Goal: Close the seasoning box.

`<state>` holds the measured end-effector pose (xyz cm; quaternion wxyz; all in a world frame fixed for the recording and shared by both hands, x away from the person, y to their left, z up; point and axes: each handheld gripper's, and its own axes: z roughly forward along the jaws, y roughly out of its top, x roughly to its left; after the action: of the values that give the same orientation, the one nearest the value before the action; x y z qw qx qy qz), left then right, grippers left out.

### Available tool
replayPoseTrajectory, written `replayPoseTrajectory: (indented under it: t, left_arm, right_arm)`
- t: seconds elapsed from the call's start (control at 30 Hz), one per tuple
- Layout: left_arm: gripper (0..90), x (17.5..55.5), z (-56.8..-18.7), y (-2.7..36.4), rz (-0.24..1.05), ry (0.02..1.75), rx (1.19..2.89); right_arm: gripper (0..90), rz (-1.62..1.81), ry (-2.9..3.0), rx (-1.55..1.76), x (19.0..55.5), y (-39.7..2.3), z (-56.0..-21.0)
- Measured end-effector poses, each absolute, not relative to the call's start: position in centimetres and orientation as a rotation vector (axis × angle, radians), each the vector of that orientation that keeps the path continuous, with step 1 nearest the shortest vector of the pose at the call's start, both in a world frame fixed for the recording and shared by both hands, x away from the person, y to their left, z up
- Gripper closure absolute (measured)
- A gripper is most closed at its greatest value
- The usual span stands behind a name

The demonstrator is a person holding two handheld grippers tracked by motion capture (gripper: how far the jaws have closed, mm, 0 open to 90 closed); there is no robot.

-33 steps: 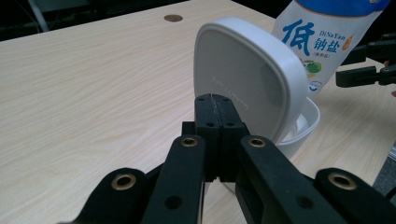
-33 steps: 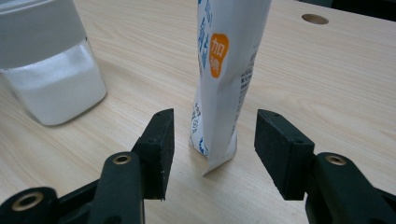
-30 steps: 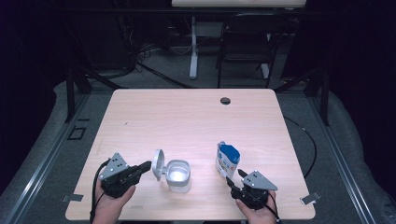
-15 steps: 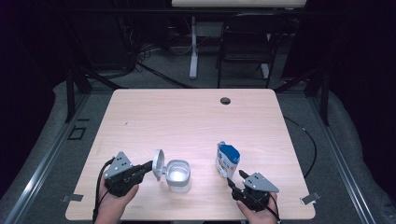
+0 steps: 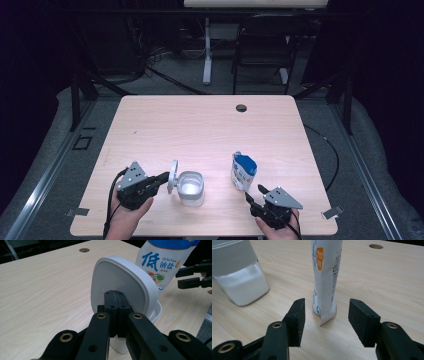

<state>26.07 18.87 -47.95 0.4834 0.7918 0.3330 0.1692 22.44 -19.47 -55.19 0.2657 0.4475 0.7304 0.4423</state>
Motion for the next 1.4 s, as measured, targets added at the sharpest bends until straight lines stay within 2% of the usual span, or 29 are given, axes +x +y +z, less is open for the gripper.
replayPoseTrajectory:
  t: [0.47,1.03,1.23,1.4]
  left_arm:
    - [90.0,26.1,-48.6,16.5,0.367,0.769,1.975]
    - [90.0,25.8,-48.0,18.2,0.374,0.783,1.97]
    - [85.4,25.6,-48.2,19.7,0.391,0.826,1.951]
    - [75.4,25.6,-48.6,21.4,0.409,0.879,1.932]
  right_arm:
    - [47.7,1.197,1.96,1.227,21.8,-20.0,-55.4]
    - [44.8,1.221,1.977,1.223,21.5,-19.6,-54.7]
    - [44.5,1.212,1.988,1.203,21.3,-19.5,-54.5]
    - [44.2,1.217,1.977,1.191,21.0,-19.7,-54.3]
